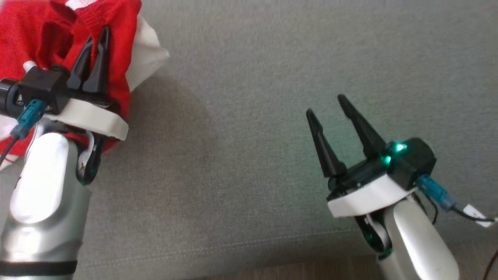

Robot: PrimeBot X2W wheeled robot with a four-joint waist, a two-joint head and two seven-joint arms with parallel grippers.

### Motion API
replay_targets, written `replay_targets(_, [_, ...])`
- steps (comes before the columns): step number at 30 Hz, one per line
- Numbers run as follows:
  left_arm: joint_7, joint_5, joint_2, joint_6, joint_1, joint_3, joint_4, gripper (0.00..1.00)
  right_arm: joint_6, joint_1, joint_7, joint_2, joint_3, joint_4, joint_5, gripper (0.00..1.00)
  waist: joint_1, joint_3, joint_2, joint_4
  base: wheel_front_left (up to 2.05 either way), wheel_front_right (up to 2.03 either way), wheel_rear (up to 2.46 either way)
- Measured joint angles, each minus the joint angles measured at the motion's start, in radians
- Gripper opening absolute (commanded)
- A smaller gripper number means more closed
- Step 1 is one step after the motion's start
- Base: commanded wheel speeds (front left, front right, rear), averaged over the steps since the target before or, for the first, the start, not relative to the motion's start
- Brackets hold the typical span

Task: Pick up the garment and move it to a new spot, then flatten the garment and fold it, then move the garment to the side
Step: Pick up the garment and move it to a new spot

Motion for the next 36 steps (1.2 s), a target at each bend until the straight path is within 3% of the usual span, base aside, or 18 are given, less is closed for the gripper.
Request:
replay_targets(7, [0.019,-0.119,0.038,-0.001,0.005,-0.072,-0.077,0.0,0.0,0.067,0.0,0.0,0.018,0.005,0.032,1.0,0.0,-0.099,0.0,-0.051,0.0,0.0,0.0])
replay_targets(18, [0.115,-0.28,0.082,-0.007,-0.128,-0.186,-0.174,0.0,0.0,0.097,0.0,0.0,0.026,-0.01,0.055,1.0,0.0,-0.16,0.0,-0.223,0.0,0.0,0.0])
replay_targets(27, [0.068,-0.261,0.066,-0.007,-0.201,-0.239,-0.176,0.0,0.0,0.1,0.0,0.0,0.032,-0.042,0.072,1.0,-0.0001,-0.136,0.0,-0.351,0.0,0.0,0.0])
replay_targets(36, [0.025,-0.191,0.056,-0.007,-0.146,-0.369,-0.068,0.0,0.0,0.083,0.0,0.0,0.025,-0.076,0.088,1.0,0.0,-0.023,0.0,-0.397,0.0,0.0,0.0])
